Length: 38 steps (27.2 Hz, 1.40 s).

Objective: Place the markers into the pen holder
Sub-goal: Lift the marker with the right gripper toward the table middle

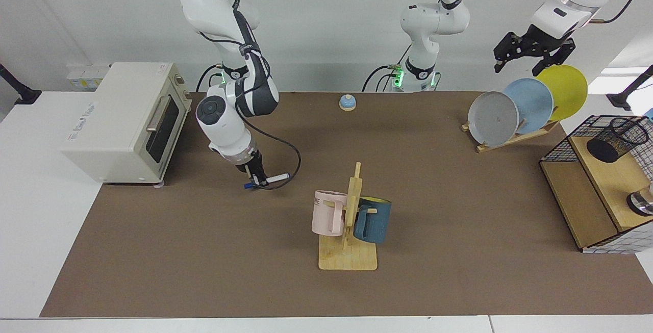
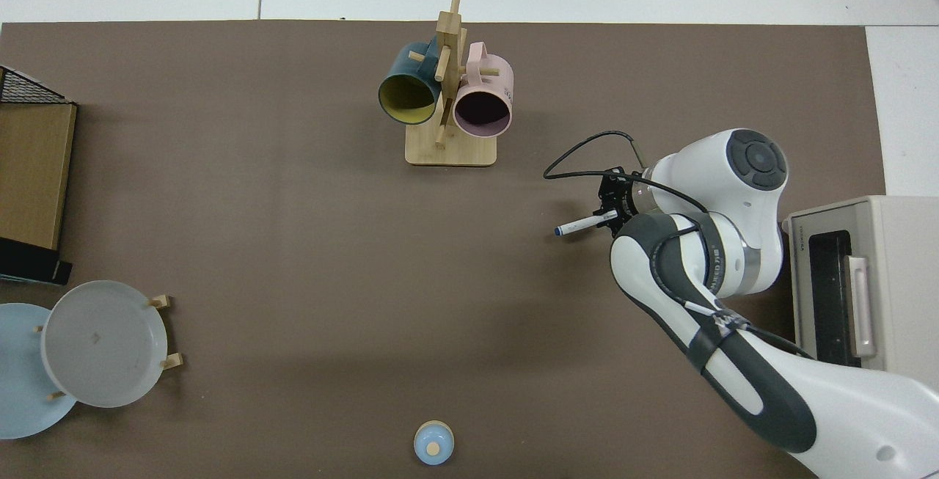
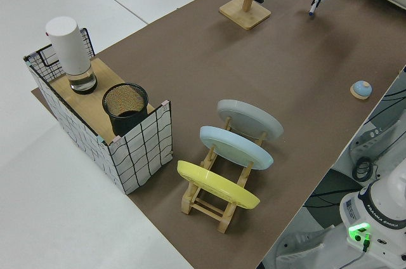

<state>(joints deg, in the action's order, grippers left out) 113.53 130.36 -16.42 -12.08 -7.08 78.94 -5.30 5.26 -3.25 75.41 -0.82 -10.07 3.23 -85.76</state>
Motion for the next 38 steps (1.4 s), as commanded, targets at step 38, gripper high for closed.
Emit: {"name": "enact_trajectory", "arguments": {"k": [38], "right_arm": [[-28.8,-41.9,12.9,5.1,-7.2,9.4,-2.9,1.00]], "left_arm": [[-3.8,-0.6,-0.2,-0.9,-1.1,1.3,-1.3,0.00]]}}
